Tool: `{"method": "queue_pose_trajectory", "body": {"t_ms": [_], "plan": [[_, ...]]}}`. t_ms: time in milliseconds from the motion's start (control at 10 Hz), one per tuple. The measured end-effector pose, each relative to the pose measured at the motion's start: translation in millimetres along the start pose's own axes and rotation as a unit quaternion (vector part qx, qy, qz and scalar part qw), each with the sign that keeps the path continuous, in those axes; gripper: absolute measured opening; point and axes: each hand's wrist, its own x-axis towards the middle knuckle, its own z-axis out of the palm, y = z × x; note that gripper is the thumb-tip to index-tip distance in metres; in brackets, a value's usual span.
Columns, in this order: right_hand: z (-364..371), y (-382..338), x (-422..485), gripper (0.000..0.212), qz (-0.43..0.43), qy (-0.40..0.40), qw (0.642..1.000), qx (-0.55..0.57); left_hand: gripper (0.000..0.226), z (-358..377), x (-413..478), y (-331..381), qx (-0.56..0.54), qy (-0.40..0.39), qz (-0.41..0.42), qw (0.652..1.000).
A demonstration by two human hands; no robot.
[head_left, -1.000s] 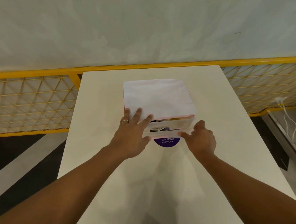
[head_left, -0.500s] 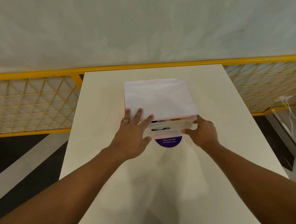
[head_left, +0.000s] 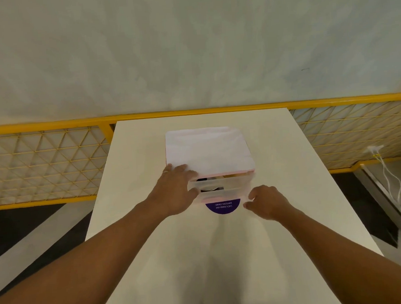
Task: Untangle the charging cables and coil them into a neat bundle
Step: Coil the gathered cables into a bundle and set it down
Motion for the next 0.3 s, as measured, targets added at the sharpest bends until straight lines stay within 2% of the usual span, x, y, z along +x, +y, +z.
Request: {"method": "queue_pose_trajectory", "body": {"t_ms": [100, 200, 300], "plan": [[-11.8, -9.7, -12.4, 0.040, -0.039, -0.055, 0.998, 0.020, 0.051, -11.1, -6.9, 4.3, -0.010, 0.028, 0.001, 1.000], [-34.7, -27.7, -29.6, 0.028, -0.091, -0.096, 0.991, -0.011, 0.049, -25.8, -14.8, 10.2, -0.031, 0.049, -0.004, 0.998], [-69.4, -55.5, -47.2, 0.034, -0.118, -0.099, 0.987, -0.039, 0.048, -47.7, -20.7, 19.0, -0.024, 0.073, 0.009, 0.997]]}}
